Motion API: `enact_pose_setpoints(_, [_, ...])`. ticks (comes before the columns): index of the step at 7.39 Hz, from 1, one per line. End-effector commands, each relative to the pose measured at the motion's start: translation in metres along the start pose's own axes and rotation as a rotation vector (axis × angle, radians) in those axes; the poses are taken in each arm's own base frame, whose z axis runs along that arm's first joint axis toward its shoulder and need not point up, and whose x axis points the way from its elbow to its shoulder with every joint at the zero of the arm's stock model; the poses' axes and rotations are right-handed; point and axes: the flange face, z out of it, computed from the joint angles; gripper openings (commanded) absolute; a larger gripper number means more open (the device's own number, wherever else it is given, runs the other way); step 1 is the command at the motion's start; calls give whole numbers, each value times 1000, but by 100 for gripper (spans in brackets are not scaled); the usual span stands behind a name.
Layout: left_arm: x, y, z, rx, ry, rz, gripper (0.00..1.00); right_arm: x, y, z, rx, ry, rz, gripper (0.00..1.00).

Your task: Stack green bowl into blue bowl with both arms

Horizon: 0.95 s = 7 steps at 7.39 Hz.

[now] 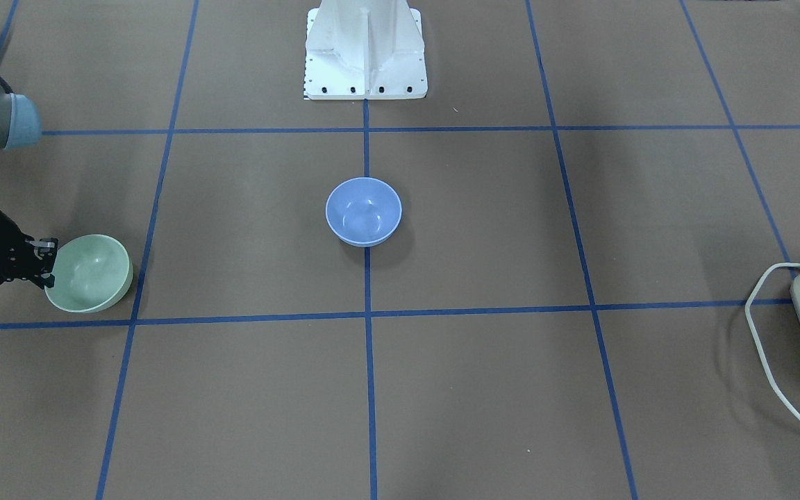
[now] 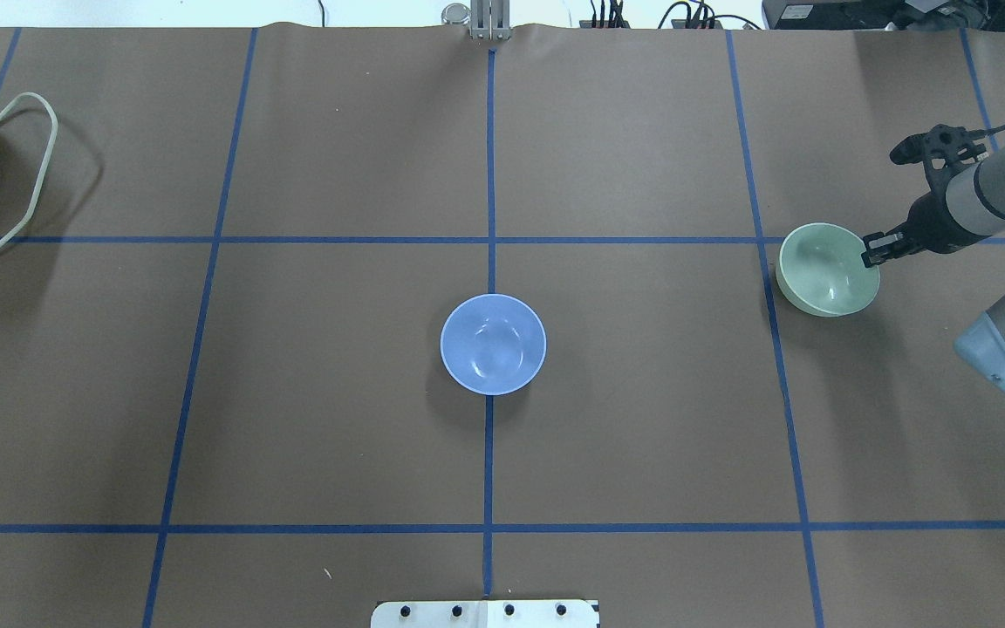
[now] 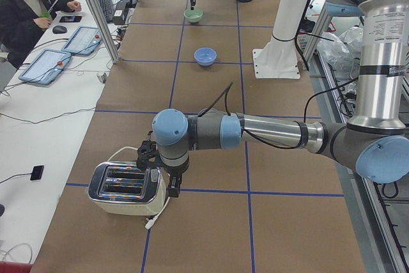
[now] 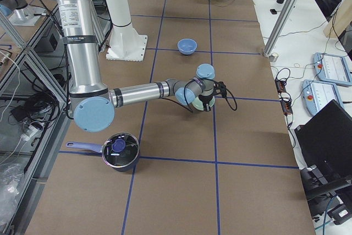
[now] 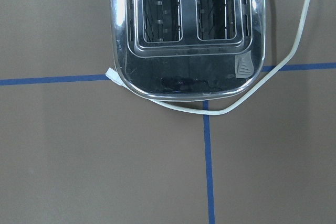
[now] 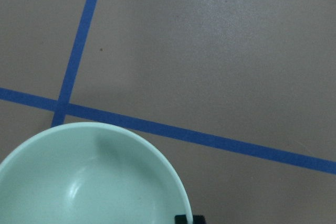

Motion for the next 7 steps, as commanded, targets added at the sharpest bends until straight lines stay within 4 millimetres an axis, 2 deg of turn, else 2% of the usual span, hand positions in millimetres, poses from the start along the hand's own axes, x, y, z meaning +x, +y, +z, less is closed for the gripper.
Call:
enact_pose_setpoints(1, [-1,2,2,-3,2,-3,99,-26,-18,-28,27,-63,-20,0])
enact_pose_setpoints(2, [-1,2,1,-2,2,-2,99,-62,-56,-54,68,-109,12,0])
enact_pose_setpoints(3, [-1,2,2,-4,0,-2,99,-108,-87,-74,88,-144,93,0])
enact_pose_setpoints(4, [-1,2,3,-5,2,-3,99,-150,-96,-82,90,-182,150,0])
enact_pose_setpoints(6, [-6,5,8,-16,2,-14,99,-205,-73,-83,59,-238,198,0])
enact_pose_setpoints(7, [-8,6,10,-20,5,-18,99,-241,-69,-77,35,-258,232,0])
